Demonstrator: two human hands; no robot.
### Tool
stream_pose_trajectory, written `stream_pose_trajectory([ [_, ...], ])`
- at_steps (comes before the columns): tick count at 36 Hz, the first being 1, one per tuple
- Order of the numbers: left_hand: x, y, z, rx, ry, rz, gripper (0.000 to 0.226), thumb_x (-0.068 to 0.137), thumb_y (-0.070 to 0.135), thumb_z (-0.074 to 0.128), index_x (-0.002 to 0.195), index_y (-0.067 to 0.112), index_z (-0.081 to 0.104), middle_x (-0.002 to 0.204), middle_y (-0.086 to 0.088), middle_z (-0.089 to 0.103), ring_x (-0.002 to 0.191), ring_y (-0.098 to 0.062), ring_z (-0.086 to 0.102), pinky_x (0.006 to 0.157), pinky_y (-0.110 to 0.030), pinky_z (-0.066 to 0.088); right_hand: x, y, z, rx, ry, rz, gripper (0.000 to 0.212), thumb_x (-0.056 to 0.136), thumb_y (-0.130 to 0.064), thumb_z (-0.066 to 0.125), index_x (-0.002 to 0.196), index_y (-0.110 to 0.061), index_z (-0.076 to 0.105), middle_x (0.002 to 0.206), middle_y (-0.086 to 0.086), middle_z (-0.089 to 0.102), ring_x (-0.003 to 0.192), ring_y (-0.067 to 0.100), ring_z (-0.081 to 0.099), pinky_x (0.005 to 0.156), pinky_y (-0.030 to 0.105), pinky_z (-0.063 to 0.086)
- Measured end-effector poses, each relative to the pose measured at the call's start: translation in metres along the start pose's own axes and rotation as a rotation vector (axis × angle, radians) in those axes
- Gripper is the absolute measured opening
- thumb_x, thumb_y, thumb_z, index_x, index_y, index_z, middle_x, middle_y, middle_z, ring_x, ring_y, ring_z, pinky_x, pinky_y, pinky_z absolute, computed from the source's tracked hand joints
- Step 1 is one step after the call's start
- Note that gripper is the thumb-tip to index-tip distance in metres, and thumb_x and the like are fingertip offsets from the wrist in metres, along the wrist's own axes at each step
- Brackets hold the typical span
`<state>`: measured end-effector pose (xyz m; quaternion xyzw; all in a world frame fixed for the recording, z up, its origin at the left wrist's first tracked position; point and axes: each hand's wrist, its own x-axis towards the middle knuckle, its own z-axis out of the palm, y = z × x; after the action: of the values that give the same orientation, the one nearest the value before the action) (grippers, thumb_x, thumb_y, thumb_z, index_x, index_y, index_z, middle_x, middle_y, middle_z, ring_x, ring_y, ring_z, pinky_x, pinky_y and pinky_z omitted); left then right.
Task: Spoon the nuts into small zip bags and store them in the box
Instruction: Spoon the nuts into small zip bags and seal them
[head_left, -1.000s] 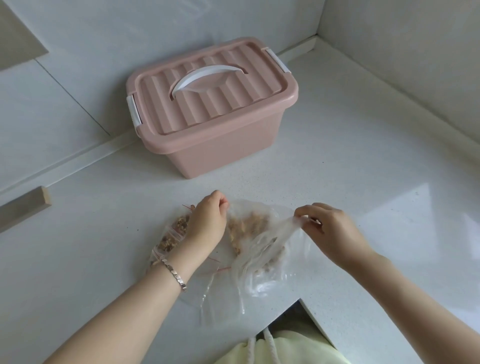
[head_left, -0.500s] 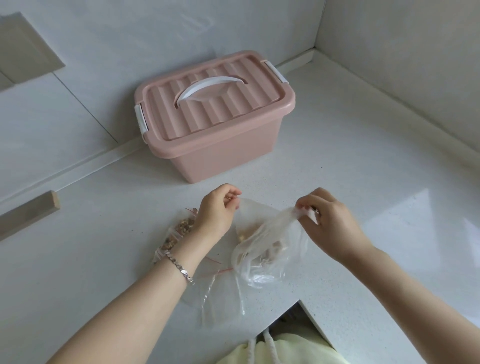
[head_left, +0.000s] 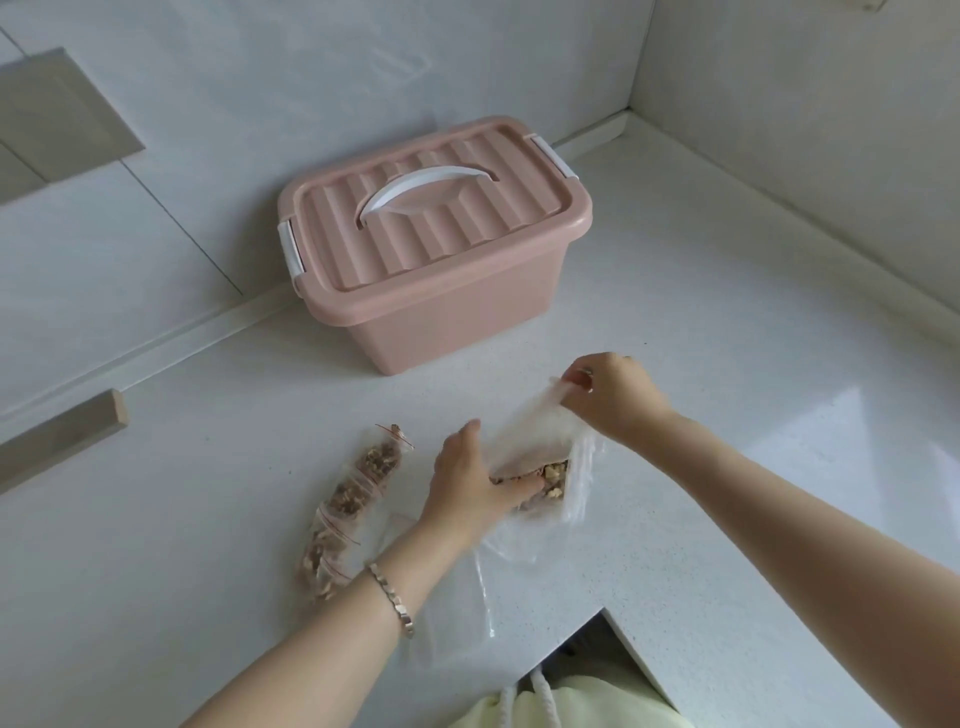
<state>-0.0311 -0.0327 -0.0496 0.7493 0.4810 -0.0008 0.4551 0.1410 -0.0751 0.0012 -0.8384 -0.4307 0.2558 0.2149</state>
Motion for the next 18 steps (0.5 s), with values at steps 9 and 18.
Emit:
stream_pose_trajectory([
  [9, 0.009, -0.008, 0.021, -0.385, 0.075, -0.4, 0.014, 0.081, 0.014, 0.057, 0.069, 0.012, 0.052, 0.071, -0.009, 0.054, 0.057, -0.018, 0.047, 0.052, -0.025, 0.033, -0.022, 0.019, -0.015, 0.177, 0.013, 0.185, 0.016, 0.082, -0.012, 0.049, 0.076, -0.005, 0.062, 0.043, 0.001, 0.055, 0.032, 0.009, 0.035, 0.03, 0.013, 0.024],
  [18, 0.01, 0.006, 0.004, -0.666, 0.105, -0.365, 0.008, 0.089, 0.007, 0.048, 0.087, 0.007, 0.055, 0.071, -0.009, 0.067, 0.061, -0.021, 0.063, 0.068, -0.031, 0.045, -0.033, 0.028, -0.034, 0.22, -0.069, 0.396, 0.019, 0.076, -0.007, 0.047, 0.058, -0.008, 0.04, 0.035, 0.004, 0.049, 0.037, 0.015, 0.026, 0.037, 0.02, 0.02],
])
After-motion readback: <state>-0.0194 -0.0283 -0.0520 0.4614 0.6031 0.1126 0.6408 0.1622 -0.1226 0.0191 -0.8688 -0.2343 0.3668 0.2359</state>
